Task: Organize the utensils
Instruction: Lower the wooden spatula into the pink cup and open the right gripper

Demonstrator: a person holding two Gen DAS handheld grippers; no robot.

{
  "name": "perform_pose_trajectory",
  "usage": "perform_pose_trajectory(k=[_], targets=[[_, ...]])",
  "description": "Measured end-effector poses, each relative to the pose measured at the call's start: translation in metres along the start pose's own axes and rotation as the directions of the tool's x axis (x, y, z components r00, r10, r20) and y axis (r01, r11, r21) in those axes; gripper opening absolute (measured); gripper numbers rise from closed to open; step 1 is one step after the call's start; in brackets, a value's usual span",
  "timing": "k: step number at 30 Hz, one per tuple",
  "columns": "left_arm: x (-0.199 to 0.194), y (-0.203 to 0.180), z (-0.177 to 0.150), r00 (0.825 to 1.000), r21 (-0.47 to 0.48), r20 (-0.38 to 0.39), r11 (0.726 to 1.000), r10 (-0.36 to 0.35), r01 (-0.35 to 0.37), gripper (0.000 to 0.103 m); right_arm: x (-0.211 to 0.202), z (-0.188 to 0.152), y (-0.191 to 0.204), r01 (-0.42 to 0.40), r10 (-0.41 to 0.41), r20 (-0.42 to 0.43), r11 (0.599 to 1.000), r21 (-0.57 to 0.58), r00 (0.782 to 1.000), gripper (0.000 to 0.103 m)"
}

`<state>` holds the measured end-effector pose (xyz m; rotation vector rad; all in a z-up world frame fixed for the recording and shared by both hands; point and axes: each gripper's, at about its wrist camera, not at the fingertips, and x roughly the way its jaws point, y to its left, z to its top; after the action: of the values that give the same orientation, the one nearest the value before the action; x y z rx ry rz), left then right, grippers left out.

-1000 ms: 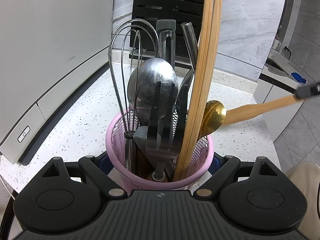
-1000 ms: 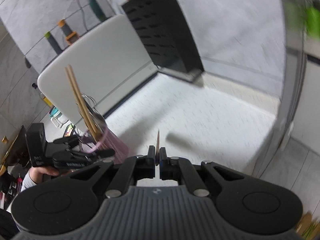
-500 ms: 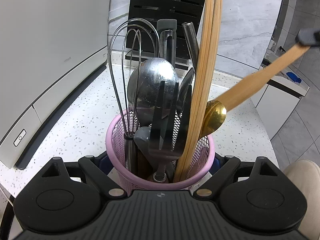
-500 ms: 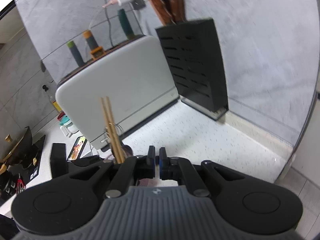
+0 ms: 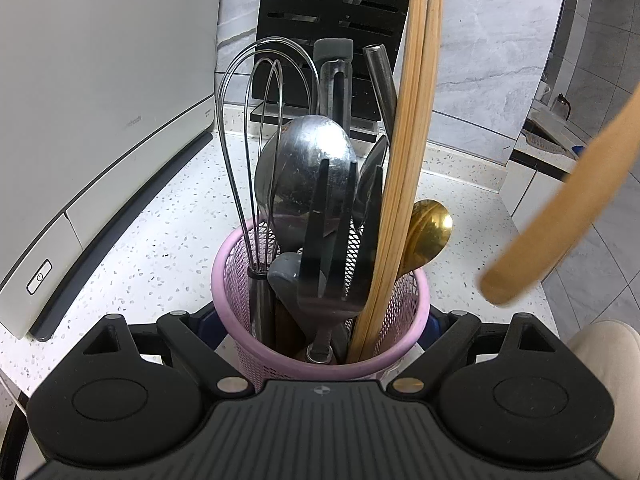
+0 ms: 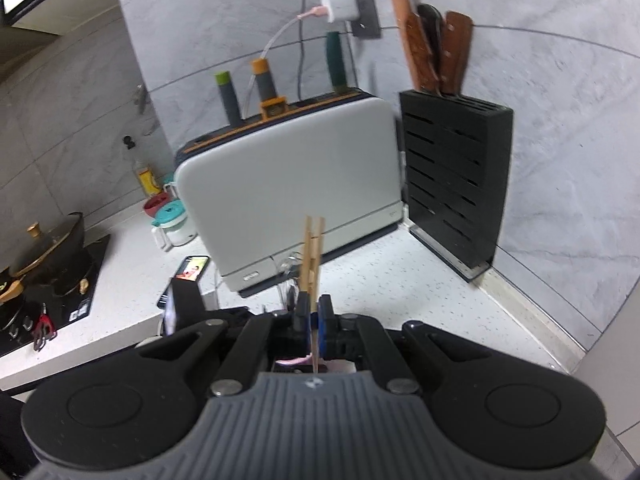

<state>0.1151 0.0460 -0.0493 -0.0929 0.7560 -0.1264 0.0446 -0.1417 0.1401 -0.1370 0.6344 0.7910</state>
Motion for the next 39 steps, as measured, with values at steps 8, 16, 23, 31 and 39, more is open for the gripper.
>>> perform_pose_trajectory(k=[8,16,23,31,39], targets=[[0.000,0.000,0.000,1.000,0.001,0.000,1.000,0.000,0.000,0.103,0.006,0.014,0.021,-0.022,0.024,0.040,0.998,-0.067,0.999,0.000],[0.000,0.000,0.000,1.000,0.001,0.000,1.000,-0.001,0.001,0.103,0.028,0.028,0.039,-0.049,0.058,0.055,0.988,-0.148,0.997,0.000],[0.000,-0.001,0.000,1.000,0.004,-0.001,1.000,-0.005,0.005,0.103,0.061,0.024,0.038,-0.036,0.039,0.012,0.981,-0.190,0.999,0.000],[0.002,0.001,0.001,1.000,0.004,-0.001,1.000,-0.011,0.011,0.103,0.099,0.010,0.025,-0.056,0.043,-0.081,0.984,-0.170,0.996,0.000],[0.006,0.002,0.004,1.000,0.001,-0.003,1.000,-0.016,0.016,0.103,0.121,-0.001,0.029,-0.080,0.054,-0.137,0.978,-0.195,0.989,0.000]])
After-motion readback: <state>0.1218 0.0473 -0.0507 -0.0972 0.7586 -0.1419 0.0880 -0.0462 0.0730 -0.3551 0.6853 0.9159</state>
